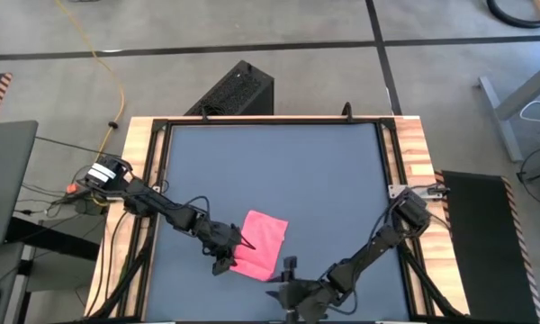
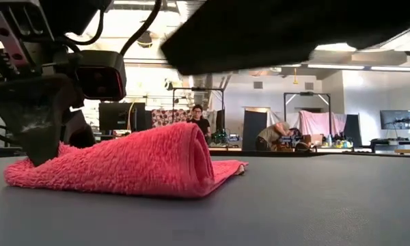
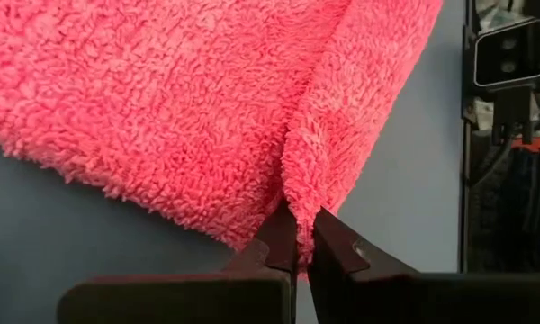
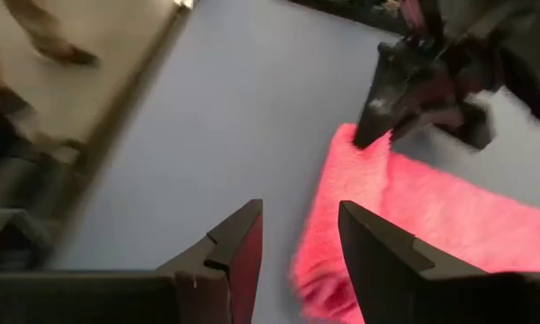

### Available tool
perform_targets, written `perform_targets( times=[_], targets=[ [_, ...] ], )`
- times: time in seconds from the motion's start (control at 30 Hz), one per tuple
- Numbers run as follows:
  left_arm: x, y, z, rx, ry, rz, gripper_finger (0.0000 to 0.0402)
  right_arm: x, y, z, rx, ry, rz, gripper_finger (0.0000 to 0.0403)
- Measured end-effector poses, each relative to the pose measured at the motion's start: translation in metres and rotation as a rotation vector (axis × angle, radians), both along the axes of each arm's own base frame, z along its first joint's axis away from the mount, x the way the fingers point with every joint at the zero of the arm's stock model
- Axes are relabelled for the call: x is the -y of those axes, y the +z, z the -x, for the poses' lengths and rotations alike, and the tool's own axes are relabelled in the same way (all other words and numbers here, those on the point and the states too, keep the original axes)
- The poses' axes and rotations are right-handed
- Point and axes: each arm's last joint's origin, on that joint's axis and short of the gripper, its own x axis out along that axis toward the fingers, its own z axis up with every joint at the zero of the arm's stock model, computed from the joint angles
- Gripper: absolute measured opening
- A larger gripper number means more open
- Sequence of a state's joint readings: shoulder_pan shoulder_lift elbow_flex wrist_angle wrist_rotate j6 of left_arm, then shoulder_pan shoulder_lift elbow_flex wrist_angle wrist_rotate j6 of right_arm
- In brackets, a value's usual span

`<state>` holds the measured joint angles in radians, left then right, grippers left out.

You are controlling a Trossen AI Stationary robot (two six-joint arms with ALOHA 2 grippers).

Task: Roll towel
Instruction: Roll the pink microfiber towel

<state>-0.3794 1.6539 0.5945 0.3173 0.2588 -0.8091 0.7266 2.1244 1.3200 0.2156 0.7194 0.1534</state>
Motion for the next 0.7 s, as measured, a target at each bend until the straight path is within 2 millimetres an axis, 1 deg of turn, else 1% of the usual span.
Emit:
perform_targets(
  times=[0.07,0.13,0.27,0.43,0.7],
  targets=[
    [0.0,0.0,0.001,-0.01,-0.001,0.002,0.0,0.0,-0.004,-0.006,-0.002,-0.005,0.102,0.0173],
    [0.0,-0.001,0.001,-0.023,0.001,0.005,0.0,-0.002,-0.003,-0.007,-0.009,-0.002,0.196,0.0173],
    [0.0,-0.002,0.002,-0.038,0.0,0.01,0.0,-0.004,0.002,-0.011,-0.028,0.014,0.27,0.0173],
    [-0.002,-0.002,0.001,-0.042,0.005,0.012,0.0,0.002,-0.003,-0.013,-0.101,0.054,0.31,0.018],
    [-0.006,-0.002,0.0,-0.05,0.011,0.021,0.0,0.017,-0.007,-0.021,-0.175,0.113,0.359,0.0223]
  ],
)
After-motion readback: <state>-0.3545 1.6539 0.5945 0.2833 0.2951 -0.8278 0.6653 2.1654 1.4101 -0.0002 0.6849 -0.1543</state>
